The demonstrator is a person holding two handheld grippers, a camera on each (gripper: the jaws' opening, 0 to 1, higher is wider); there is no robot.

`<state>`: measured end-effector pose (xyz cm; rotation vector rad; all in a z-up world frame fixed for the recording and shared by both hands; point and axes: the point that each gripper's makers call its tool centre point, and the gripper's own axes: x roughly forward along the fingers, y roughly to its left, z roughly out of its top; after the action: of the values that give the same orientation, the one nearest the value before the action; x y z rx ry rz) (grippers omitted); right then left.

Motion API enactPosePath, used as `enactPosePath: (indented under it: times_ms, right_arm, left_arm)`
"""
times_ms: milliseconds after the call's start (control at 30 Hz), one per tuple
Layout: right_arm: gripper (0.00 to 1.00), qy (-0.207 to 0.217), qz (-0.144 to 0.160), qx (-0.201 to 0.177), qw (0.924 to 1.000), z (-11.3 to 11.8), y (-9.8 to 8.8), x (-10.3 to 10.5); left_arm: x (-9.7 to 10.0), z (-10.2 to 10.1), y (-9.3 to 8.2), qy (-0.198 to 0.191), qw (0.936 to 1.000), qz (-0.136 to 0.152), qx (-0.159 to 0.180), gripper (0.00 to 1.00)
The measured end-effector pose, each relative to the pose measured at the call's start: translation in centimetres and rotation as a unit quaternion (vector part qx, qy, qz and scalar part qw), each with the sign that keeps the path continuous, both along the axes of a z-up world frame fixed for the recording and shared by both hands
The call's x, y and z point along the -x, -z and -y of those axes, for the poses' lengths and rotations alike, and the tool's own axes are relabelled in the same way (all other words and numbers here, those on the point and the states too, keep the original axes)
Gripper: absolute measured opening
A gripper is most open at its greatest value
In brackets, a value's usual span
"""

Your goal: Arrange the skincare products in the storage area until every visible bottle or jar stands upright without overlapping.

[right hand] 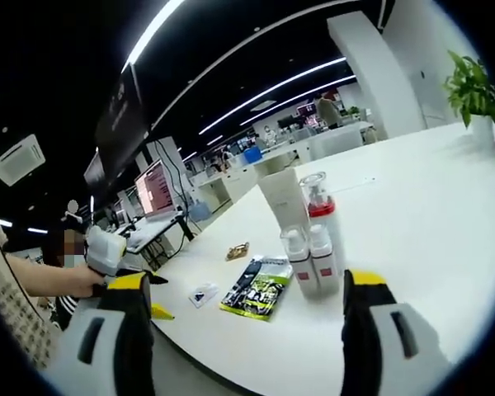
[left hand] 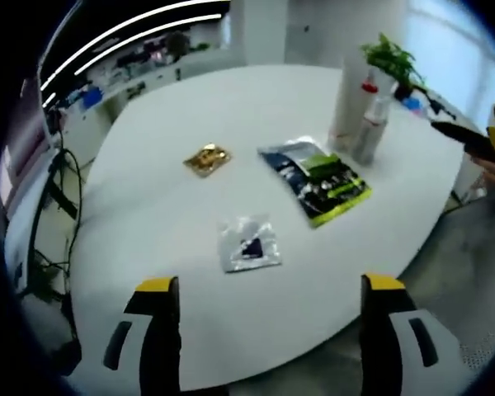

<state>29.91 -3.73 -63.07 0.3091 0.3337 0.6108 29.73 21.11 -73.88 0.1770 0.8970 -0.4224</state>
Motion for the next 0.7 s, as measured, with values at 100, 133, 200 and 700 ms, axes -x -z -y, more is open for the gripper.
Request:
enactPosePath:
  times_ms: [100,133,200,700]
  right_arm:
    - [0.97,0.000,-0.002,0.000,1.0000,0.0,0.1,0.0]
    - [0.96,0.000,-0.002,0.002,1.0000,0.1,0.1,-0.1]
    - [0.96,0.001,-0.002,-0.003,1.0000,0.1,0.0,-0.1]
    - [0.95,0.013,-0.001,-0.014,0.9998,0.8,0.0,-0.7]
  left_arm:
    - [-0.5,0.0,0.4,0.002,0.9999,-0.011,-0.006,0.83]
    - [-0.8,0.1,0.6,0.007,0.9999,-0.012,-0.008,0.80]
    - [-1.4,0.3,0.8,0.009,0.9998,-0.016,-0.007,0.72]
    - [-4.4,0.7,3.4,0.035,0.9948,-0.077,-0.056,0.53]
